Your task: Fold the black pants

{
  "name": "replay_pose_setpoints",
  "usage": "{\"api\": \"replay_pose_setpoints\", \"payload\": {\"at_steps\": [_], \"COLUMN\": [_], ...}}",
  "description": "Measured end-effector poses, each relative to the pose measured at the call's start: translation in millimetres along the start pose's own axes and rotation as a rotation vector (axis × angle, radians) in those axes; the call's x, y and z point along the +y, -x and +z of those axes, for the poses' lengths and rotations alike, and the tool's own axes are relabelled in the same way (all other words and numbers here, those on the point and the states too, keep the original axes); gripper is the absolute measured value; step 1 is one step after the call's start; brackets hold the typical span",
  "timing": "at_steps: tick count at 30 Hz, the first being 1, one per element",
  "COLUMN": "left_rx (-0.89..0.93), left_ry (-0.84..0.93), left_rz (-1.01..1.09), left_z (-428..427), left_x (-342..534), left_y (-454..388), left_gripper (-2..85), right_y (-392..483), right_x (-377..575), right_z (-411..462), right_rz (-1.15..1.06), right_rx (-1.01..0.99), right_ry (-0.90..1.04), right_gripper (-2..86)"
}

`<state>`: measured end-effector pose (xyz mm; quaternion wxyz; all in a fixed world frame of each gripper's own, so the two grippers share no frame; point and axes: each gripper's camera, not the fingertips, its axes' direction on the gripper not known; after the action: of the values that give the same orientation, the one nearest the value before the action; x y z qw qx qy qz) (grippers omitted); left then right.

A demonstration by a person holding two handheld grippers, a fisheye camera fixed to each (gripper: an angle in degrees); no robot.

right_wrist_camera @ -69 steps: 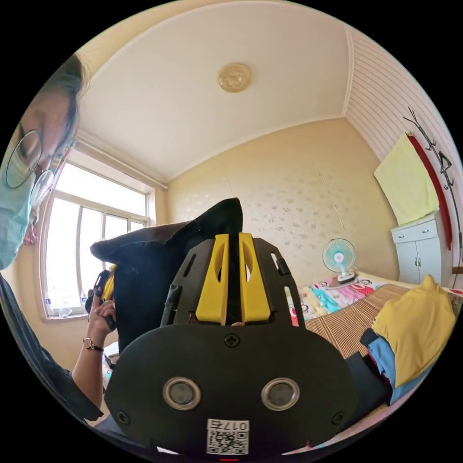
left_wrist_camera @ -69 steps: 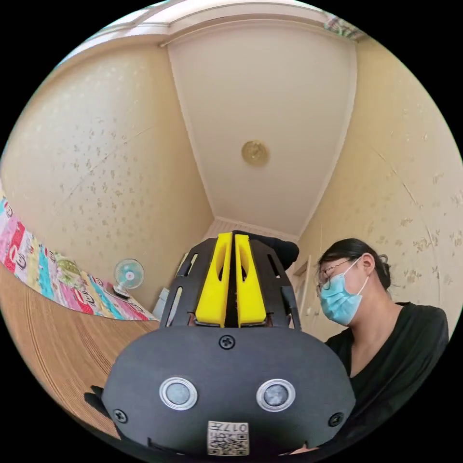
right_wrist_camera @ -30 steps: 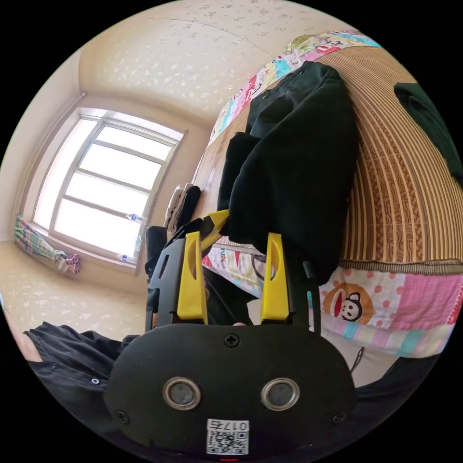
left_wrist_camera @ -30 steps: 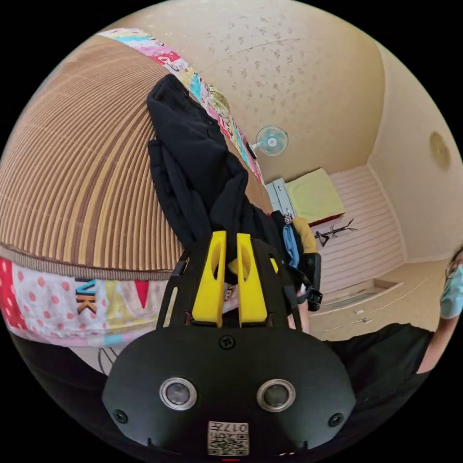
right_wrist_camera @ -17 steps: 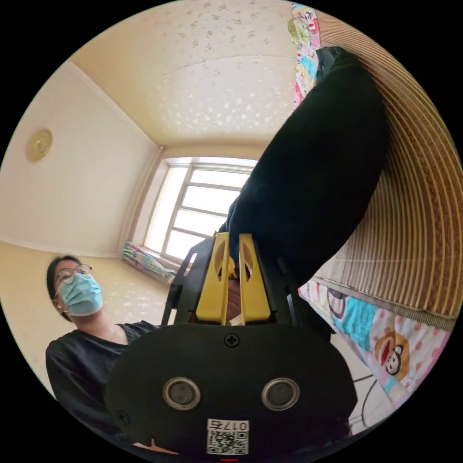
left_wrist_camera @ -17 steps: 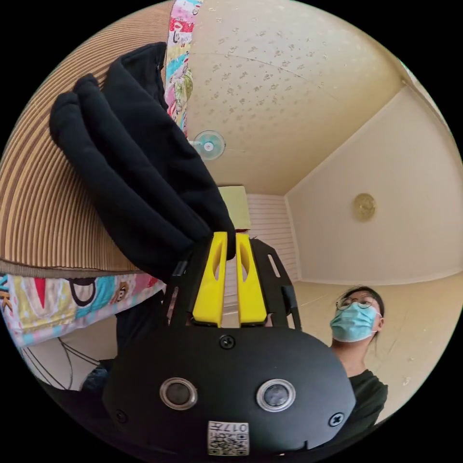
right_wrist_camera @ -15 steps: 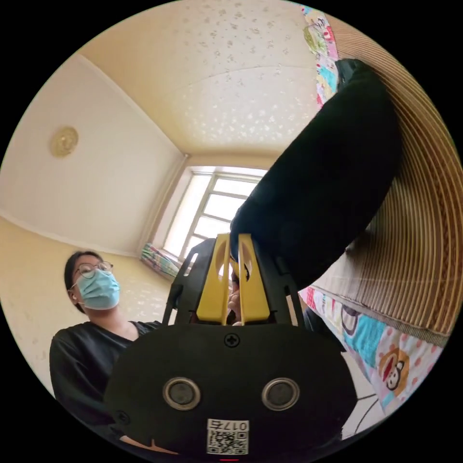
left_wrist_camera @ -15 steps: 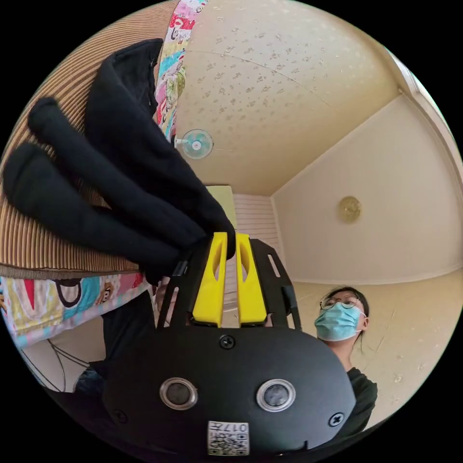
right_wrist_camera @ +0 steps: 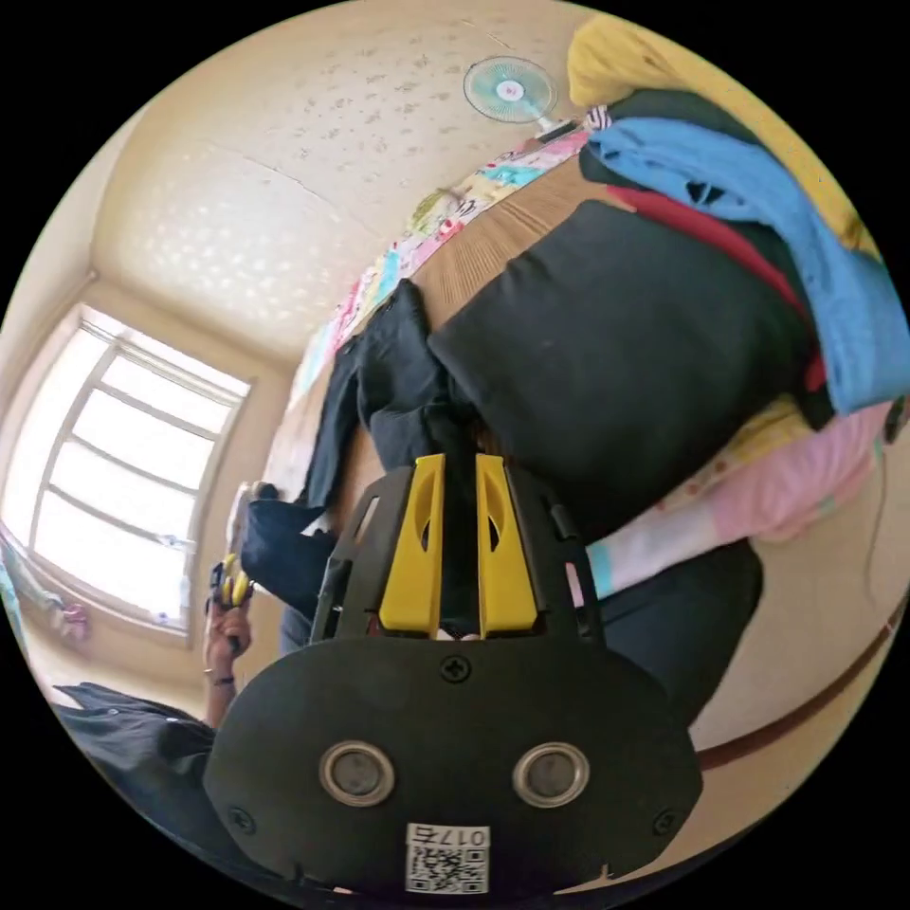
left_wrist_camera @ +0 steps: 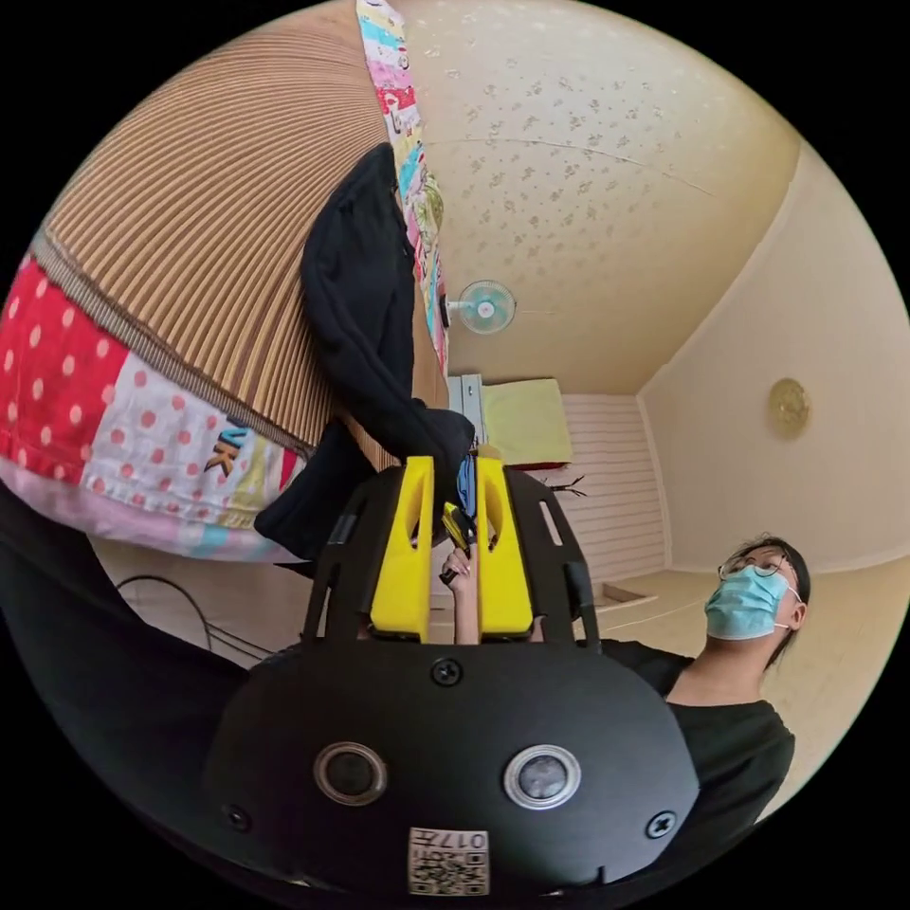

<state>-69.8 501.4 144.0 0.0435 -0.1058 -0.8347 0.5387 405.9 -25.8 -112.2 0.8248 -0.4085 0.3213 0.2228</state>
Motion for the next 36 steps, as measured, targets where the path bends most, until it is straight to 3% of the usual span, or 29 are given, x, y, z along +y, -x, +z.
{"api": "replay_pose_setpoints", "payload": {"at_steps": [2, 5, 7, 10, 13, 16, 19, 24, 26, 31, 36], "left_rx": [0.055, 0.061, 0.016, -0.03, 0.013, 0.125, 0.103, 0.15, 0.091, -0.23, -0.304], "left_ry": [0.012, 0.027, 0.018, 0.014, 0.019, 0.019, 0.049, 0.083, 0.133, 0.148, 0.099], "left_rz": [-0.003, 0.008, 0.024, 0.014, -0.026, -0.062, -0.026, 0.044, 0.055, -0.036, -0.141], "left_z": [1.2, 1.7, 1.5, 3.9, 2.7, -3.3, -7.5, -8.0, -0.6, 14.0, 21.1], "left_x": [6.0, 13.1, 19.0, 25.2, 22.6, 11.7, 1.6, -7.8, -9.2, 9.0, 35.8], "left_y": [9.6, 12.0, 7.1, 5.8, 12.1, 13.2, -6.2, -29.6, -31.3, 5.6, 60.2], "left_gripper": [12.0, 13.8, 14.1, 14.1, 13.9, 13.9, 13.6, 14.2, 13.7, 14.9, 16.1], "right_y": [27.6, 79.0, 115.6, 158.8, 195.2, 214.6, 225.2, 235.0, 240.8, 262.6, 274.9], "right_x": [7.3, 12.0, 16.1, 32.6, 56.2, 80.0, 93.7, 107.1, 114.1, 160.7, 210.1], "right_z": [-4.5, 14.3, 49.6, 107.0, 166.0, 195.2, 194.2, 153.4, 148.0, 189.4, 247.0], "right_rz": [-0.104, -0.349, -0.504, -0.621, -0.685, -0.727, -0.769, -0.779, -0.793, -0.887, -0.897], "right_rx": [0.018, -0.16, -0.358, -0.482, -0.544, -0.583, -0.664, -0.969, -0.959, -0.607, -0.363], "right_ry": [-0.05, -0.01, 0.113, 0.27, 0.467, 0.544, 0.6, 0.561, 0.575, 0.751, 0.876], "right_gripper": [9.0, 10.4, 11.6, 14.6, 15.4, 13.2, 5.2, 1.9, 1.6, 1.7, 2.8]}}
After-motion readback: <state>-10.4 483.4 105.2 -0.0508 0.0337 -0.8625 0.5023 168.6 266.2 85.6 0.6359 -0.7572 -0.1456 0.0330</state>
